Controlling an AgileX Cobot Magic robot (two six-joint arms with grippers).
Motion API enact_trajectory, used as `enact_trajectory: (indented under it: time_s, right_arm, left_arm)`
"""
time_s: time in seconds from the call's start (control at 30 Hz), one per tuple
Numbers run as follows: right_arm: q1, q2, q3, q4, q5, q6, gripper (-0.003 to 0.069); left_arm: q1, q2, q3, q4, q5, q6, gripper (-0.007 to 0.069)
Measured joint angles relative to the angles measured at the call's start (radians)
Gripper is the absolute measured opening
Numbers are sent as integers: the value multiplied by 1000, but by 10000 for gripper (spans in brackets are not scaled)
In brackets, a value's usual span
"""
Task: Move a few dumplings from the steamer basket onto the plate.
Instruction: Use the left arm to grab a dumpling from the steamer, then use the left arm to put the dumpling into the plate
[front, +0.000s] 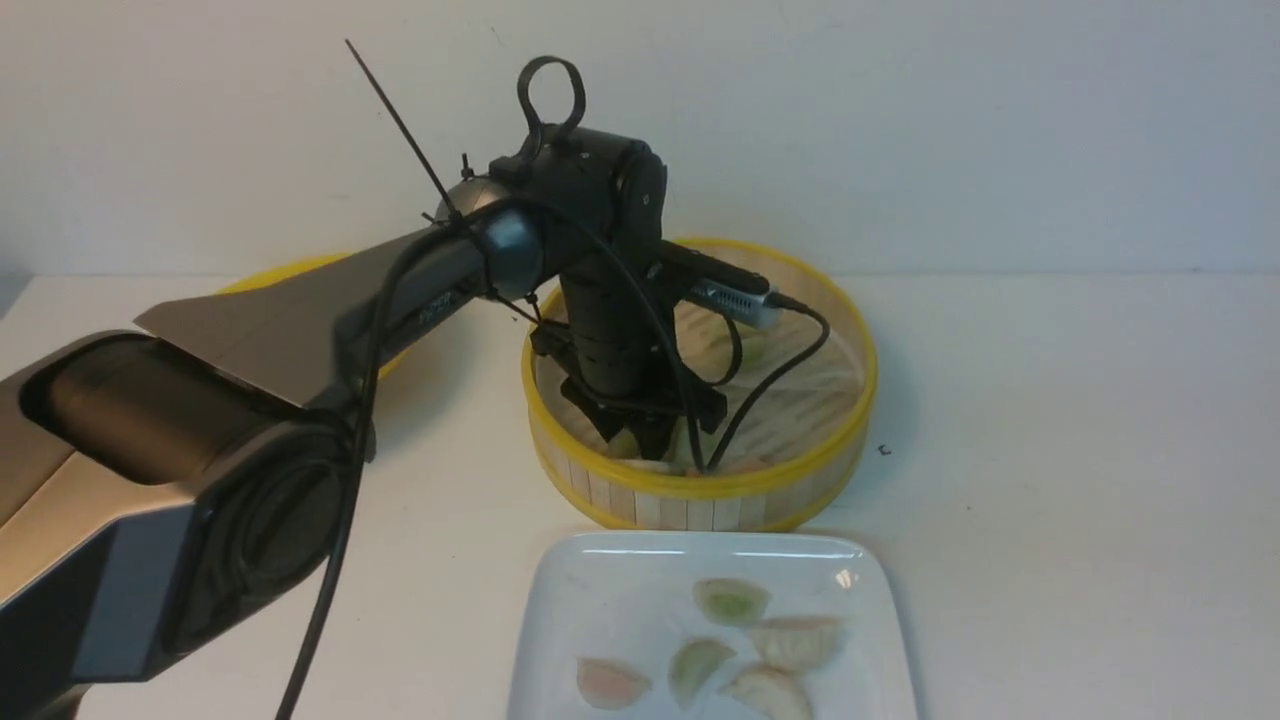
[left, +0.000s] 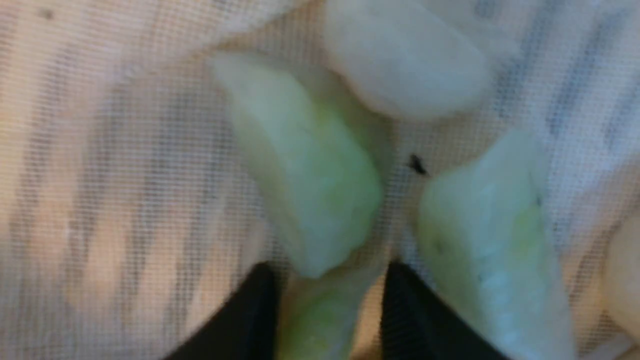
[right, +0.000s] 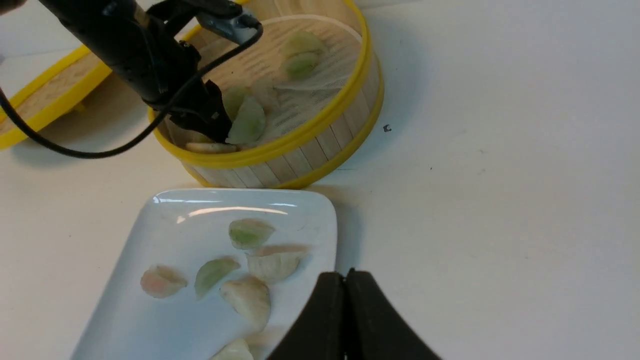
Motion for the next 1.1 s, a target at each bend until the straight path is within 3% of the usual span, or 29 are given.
enact_trajectory:
  time_s: [0.07,0.27,0.53,0.67,0.83,0.93,1.1]
  right_arm:
    - [0,0,0,2,1,0,-15]
    - [0,0,0,4,1,-7,-15]
    - [0,0,0,4,10,-8,-15]
    - [0,0,0,4,11,-8,-15]
    - [0,55,-13,12,19,-8,-15]
    - [0,173,-62,23,45,-32,-15]
    - [0,391,-194,32,107,-127,-15]
  left_arm:
    - [0,0,-5,0,2,0,134]
    - [-1,-20,-53,29,24,0,142]
    - [-1,-251,-40,37,25,-16,142]
    - [-1,-405,131,14,25,-29,142]
    - [-19,-647,591,-119,-18,-40,142]
    - [-74,-683,772,-199,-156,-36,141]
    - [-153,-664,915,-231,-233,-11,141]
